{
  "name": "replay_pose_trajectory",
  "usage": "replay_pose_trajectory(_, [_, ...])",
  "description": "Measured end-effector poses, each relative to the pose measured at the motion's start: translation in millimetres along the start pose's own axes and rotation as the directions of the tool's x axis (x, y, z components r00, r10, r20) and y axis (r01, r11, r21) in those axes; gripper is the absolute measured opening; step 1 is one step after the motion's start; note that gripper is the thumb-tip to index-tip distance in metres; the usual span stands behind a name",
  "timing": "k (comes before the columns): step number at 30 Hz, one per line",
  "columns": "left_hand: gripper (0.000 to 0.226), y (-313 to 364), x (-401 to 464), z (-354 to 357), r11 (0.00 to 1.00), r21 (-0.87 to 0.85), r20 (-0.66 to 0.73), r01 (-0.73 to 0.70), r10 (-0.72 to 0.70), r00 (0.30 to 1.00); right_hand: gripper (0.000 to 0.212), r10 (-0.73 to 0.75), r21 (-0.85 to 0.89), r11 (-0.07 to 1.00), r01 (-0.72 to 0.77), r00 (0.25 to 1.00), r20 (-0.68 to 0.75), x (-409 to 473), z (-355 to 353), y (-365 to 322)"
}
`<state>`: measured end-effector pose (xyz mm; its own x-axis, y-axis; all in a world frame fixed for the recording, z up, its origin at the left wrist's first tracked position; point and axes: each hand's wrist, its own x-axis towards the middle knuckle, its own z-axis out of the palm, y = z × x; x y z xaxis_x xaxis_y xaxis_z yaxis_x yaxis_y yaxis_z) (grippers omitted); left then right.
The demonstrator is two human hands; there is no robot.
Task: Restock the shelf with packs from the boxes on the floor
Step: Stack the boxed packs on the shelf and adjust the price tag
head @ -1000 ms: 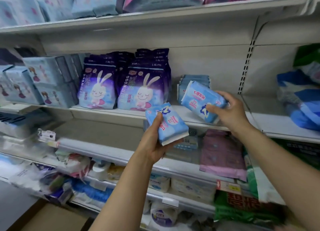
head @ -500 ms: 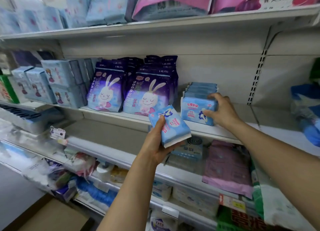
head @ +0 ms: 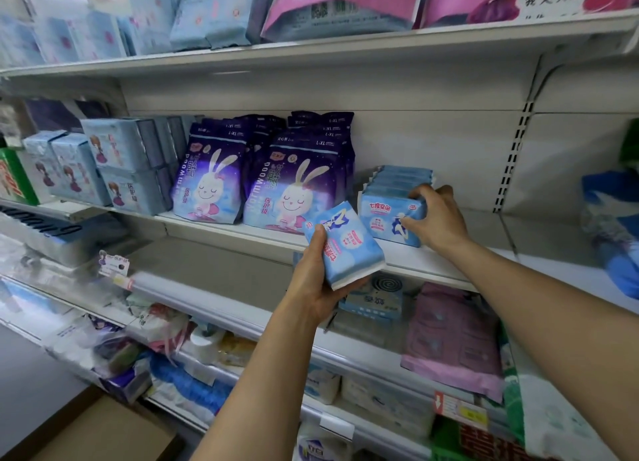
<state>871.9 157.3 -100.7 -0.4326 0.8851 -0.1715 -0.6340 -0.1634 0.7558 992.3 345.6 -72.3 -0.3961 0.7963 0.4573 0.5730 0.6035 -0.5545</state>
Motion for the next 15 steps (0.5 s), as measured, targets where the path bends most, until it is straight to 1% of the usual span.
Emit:
replay_pose_trajectory(4, [0.055, 0.8, -0.9, -0.2, 0.999, -0.032, 0.036, 0.013, -0.011, 0.999, 0.043, 0.016, -0.037, 0.999, -0.016, 1.000, -0.005, -0.4, 1.1, 2.0])
replay_pose_trajectory(7, [0.059, 4.7, 0.4, -0.9, 0.999, -0.029, 0.041, 0.027, -0.026, 0.999, 0.045, 0.024, -0.092, 0.996, -0.023, 1.000, 0.019, 0.6, -2.3, 0.5])
replay_pose_trajectory(9, [0.056, 6.9, -1.1, -1.4, 1.000, 0.001, 0.077, 0.031, -0.031, 0.997, 0.050, 0.041, -0.105, 0.994, -0.037, 0.998, 0.037, 0.7, -5.8, -1.0])
replay_pose_trajectory(10, [0.050, 7.8, -2.7, -1.3, 0.999, 0.018, 0.106, 0.027, -0.029, 0.994, 0.052, 0.035, -0.101, 0.994, -0.035, 0.999, 0.001, 0.0, -7.4, -1.5])
replay_pose_trajectory(11, [0.042, 7.8, -3.4, -1.9, 0.999, 0.038, 0.133, 0.014, -0.019, 0.991, 0.050, 0.005, -0.076, 0.997, -0.011, 0.997, -0.075, -1.2, -9.0, -2.6])
replay_pose_trajectory(12, [0.038, 7.5, -3.6, -3.0, 0.998, 0.068, 0.142, -0.007, -0.003, 0.990, 0.044, -0.048, -0.023, 0.999, 0.045, 0.982, -0.180, -3.4, -11.3, -4.8])
replay_pose_trajectory(13, [0.042, 6.6, -2.2, -5.0, 0.992, 0.122, 0.136, -0.033, 0.016, 0.991, 0.036, -0.094, 0.063, 0.991, 0.115, 0.960, -0.264, -6.3, -14.6, -9.0])
replay_pose_trajectory(14, [0.046, 6.2, -0.9, -6.8, 0.981, 0.187, 0.133, -0.052, 0.027, 0.991, 0.028, -0.114, 0.183, 0.968, 0.170, 0.953, -0.281, -9.4, -18.7, -14.8])
replay_pose_trajectory(15, [0.048, 6.5, 0.2, -8.1, 0.966, 0.250, 0.148, -0.065, 0.028, 0.989, 0.024, -0.114, 0.315, 0.933, 0.176, 0.972, -0.204, -12.8, -23.7, -21.4])
